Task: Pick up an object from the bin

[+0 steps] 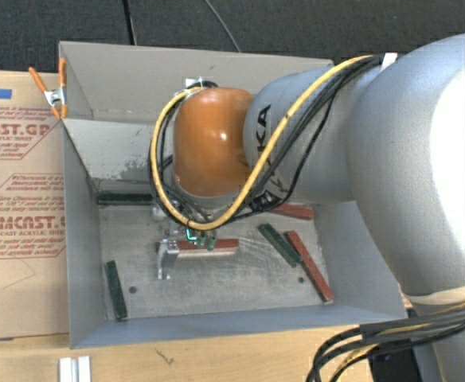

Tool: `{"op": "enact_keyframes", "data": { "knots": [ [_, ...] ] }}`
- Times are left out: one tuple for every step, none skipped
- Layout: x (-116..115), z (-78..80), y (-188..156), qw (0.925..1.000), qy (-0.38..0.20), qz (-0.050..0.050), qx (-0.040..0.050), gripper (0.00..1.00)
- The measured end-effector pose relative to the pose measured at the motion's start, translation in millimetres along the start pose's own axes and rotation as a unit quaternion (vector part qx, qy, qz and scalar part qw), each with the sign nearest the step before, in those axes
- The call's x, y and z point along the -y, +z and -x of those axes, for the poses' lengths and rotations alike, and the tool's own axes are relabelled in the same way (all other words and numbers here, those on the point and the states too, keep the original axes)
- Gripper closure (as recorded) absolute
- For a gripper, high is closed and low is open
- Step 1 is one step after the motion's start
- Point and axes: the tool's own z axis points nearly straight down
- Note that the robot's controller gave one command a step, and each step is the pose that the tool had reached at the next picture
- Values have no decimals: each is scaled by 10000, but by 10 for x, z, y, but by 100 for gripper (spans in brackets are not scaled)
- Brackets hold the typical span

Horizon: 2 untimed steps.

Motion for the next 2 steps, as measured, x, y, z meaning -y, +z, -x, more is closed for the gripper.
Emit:
{"op": "enact_keyframes", "data": {
  "knots": [
    [8, 22, -40, 10000, 8, 6, 36, 0],
    [747, 242, 753, 9999, 64, 21, 77, 0]
  ]
}}
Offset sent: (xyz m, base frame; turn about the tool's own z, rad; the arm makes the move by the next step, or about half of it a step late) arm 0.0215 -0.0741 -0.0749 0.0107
